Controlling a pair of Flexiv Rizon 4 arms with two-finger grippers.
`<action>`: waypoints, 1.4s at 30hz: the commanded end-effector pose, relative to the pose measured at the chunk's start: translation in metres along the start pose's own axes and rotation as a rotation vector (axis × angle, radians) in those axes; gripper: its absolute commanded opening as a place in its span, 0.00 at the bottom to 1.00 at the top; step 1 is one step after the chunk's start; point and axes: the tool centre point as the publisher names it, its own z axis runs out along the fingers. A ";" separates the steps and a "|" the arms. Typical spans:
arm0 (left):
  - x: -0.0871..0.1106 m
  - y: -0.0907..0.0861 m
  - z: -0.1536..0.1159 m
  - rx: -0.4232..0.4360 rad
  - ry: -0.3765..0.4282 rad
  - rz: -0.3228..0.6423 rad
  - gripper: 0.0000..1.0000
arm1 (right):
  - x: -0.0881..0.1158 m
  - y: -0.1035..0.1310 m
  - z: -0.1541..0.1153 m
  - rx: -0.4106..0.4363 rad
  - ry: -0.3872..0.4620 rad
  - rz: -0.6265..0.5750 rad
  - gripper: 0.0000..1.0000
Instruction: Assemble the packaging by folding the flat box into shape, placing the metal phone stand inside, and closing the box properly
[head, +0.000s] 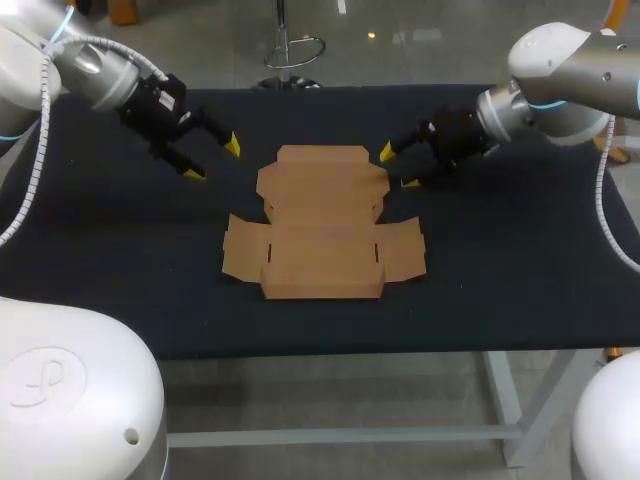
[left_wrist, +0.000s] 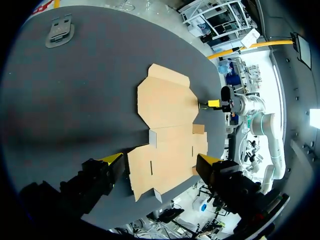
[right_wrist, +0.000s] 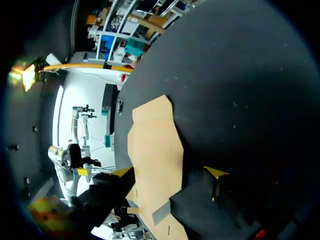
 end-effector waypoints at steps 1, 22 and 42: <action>-0.006 -0.001 -0.001 -0.004 0.007 -0.006 1.00 | -0.003 0.012 0.008 0.052 0.006 0.001 0.76; -0.021 -0.004 -0.009 -0.003 0.018 -0.015 1.00 | 0.007 0.012 0.037 0.063 0.037 0.011 0.71; -0.027 0.000 -0.012 -0.019 0.027 -0.012 1.00 | 0.005 0.008 0.055 0.007 0.139 0.047 0.49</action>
